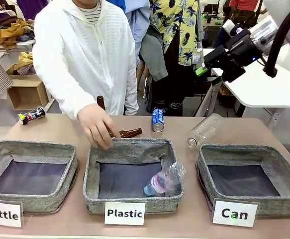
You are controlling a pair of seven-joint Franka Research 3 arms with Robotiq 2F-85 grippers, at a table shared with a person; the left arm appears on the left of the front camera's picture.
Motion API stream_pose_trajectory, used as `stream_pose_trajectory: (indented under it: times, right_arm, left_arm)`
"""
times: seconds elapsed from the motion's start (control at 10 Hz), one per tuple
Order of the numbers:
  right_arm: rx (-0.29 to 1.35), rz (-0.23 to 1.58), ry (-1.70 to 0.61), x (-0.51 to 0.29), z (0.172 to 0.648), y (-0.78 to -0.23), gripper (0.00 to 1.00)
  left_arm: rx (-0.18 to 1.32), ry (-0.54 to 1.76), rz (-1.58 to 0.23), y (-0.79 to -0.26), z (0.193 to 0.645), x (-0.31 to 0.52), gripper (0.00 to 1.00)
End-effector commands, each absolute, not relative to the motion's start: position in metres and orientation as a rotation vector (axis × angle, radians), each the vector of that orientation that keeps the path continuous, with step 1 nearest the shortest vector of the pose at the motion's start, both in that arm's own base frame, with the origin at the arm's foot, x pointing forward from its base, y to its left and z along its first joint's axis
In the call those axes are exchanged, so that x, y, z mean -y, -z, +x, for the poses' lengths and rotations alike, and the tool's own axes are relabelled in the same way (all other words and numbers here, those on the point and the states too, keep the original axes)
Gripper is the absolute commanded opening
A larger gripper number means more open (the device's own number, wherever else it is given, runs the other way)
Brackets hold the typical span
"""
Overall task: Sort the can waste into the basket.
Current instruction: Pick up the can waste from the table and place it in the right Fabric basket.
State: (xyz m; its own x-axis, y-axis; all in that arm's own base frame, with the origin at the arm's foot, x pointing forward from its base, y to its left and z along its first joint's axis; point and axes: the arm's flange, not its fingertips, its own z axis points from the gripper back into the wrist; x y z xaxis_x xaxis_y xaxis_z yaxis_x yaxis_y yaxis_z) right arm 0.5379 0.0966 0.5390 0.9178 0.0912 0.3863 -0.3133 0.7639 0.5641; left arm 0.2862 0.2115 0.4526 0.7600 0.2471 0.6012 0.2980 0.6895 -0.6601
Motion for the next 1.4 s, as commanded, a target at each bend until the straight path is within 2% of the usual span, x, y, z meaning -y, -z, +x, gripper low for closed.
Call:
stream_pose_trajectory:
  times: [0.0, 0.3, 0.8, 1.3]
  right_arm:
    - [0.378, 0.663, -0.227, -0.125, 0.559, -0.54, 1.0]
    - [0.303, 0.395, -0.122, -0.198, 0.612, -0.508, 1.0]
    - [0.203, 0.105, -0.036, -0.282, 0.68, -0.433, 1.0]
    - [0.222, 0.056, -0.022, -0.297, 0.725, -0.359, 1.0]
  left_arm:
    - [0.755, 0.051, -0.838, -0.451, 0.288, -0.213, 1.0]
    - [0.755, 0.051, -0.838, -0.451, 0.288, -0.213, 1.0]
    - [0.755, 0.051, -0.838, -0.451, 0.288, -0.213, 1.0]
    - [0.755, 0.051, -0.838, -0.451, 0.288, -0.213, 1.0]
